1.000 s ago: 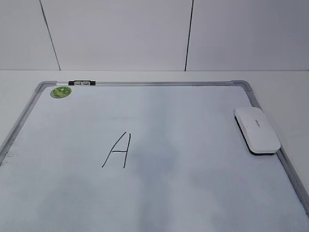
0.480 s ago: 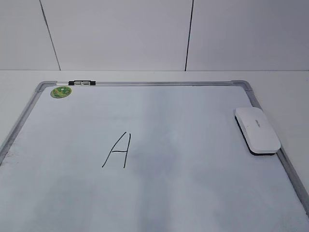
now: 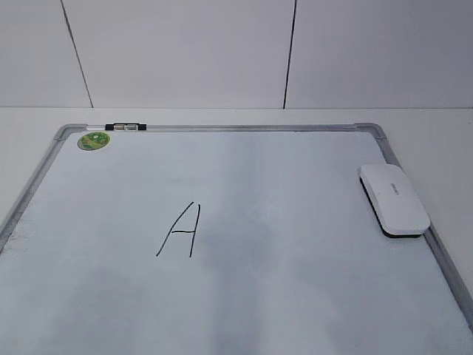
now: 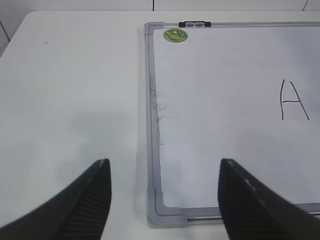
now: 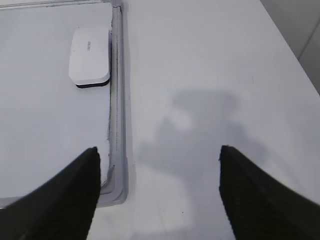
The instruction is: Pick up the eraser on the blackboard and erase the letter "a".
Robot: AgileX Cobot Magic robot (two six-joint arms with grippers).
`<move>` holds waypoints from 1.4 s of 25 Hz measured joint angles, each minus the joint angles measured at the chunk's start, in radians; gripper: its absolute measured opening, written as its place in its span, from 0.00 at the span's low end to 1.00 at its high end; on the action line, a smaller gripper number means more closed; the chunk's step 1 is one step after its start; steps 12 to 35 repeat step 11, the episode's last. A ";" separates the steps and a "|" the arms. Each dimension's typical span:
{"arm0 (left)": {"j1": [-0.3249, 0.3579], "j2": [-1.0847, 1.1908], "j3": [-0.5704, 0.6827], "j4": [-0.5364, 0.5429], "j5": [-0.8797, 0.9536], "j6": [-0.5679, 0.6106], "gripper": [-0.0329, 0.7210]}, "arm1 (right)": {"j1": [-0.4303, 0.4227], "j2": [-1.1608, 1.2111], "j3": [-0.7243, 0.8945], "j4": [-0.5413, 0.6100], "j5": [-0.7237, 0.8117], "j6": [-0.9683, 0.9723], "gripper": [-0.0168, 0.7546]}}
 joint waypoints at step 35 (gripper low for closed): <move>0.000 0.000 0.000 0.000 0.000 0.000 0.70 | 0.000 0.000 0.000 0.000 0.000 0.000 0.79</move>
